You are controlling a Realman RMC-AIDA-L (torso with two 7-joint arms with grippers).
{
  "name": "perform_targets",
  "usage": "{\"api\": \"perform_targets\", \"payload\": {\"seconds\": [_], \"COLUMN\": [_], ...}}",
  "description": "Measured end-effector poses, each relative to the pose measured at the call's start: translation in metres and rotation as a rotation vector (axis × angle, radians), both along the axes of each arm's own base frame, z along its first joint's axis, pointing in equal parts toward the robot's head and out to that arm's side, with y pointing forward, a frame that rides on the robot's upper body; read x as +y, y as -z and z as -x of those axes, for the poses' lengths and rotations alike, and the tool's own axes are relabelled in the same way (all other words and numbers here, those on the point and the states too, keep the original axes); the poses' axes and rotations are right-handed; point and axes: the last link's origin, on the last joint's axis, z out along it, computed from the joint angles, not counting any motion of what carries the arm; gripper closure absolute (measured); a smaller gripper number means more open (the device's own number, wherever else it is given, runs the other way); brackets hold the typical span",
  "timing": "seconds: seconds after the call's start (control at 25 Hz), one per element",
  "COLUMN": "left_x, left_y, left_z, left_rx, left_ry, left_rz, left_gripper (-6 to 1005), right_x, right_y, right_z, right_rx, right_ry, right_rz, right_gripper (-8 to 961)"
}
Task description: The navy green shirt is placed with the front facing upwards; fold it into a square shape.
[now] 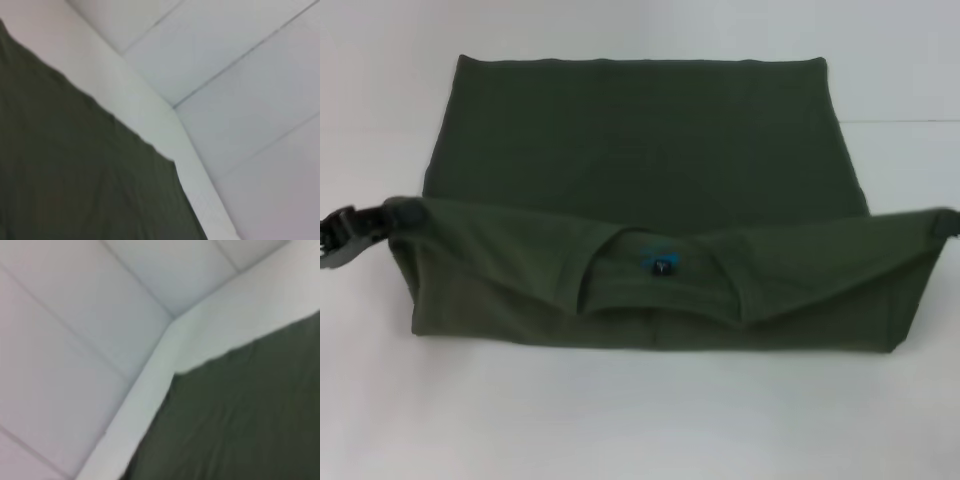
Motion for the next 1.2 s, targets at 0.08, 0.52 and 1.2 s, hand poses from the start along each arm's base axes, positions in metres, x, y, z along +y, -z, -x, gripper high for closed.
{"api": "perform_targets", "payload": {"seconds": [0.08,0.52,1.2], "left_x": [0.007,0.037,0.073], "left_y": [0.007,0.036,0.065], "left_z": [-0.003,-0.015,-0.040], "left_rx": [-0.005,0.036,0.099], "left_ry": [-0.007,-0.056,-0.082], "left_rz": [-0.034,-0.181,-0.310], "left_gripper": [946,946,947], "right_x": [0.006,0.040,0.067], "right_y": [0.005,0.030,0.048], "right_z": [0.004,0.002,0.011], "right_rx": [0.039,0.014,0.005], "right_ry": [0.016,0.171,0.255], "right_rz": [-0.039,-0.184,-0.334], "right_gripper": [910,910,911]}}
